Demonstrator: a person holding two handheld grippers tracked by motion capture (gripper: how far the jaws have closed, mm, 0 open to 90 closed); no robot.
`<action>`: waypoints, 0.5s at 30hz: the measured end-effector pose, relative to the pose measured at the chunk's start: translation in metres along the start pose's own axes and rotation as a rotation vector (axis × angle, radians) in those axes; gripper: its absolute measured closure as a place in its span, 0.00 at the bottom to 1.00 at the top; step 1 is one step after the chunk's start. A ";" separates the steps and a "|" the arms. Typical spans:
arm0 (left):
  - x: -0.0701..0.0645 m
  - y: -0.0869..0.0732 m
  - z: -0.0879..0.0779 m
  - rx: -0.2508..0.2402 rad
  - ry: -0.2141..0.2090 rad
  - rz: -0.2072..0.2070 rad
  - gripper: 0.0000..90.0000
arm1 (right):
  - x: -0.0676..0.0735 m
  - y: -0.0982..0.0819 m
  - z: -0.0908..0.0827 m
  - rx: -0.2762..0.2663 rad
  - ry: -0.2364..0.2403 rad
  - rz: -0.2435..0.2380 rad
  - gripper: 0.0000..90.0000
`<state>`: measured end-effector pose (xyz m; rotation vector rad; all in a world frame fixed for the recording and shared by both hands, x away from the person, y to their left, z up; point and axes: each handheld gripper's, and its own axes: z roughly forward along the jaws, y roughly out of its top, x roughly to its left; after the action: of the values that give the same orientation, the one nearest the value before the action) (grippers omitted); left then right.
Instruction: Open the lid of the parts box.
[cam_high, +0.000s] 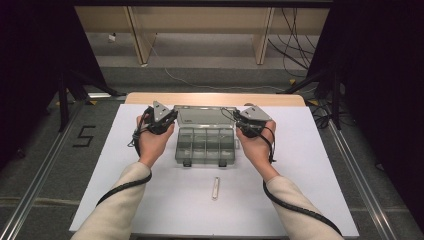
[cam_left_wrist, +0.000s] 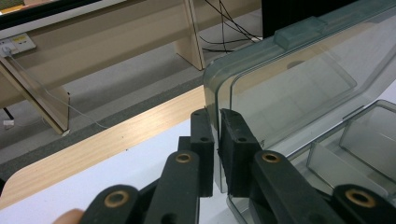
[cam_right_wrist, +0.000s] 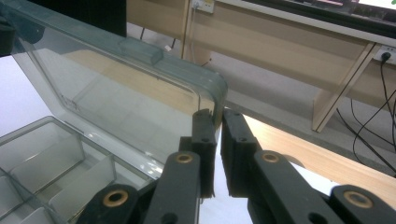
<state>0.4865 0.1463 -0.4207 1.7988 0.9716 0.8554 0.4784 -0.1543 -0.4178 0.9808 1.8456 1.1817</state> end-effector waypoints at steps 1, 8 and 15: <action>0.000 0.000 0.001 -0.001 0.001 -0.004 0.93 | -0.001 0.000 0.001 0.000 -0.001 0.003 0.94; 0.001 0.001 0.005 -0.002 0.004 -0.025 0.93 | -0.002 0.001 0.004 -0.003 -0.004 0.011 0.94; 0.002 0.002 0.009 0.004 0.013 -0.035 0.93 | -0.003 0.002 0.008 -0.005 -0.004 0.030 0.94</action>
<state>0.4961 0.1441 -0.4217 1.7768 1.0111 0.8450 0.4865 -0.1533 -0.4183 1.0110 1.8298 1.2012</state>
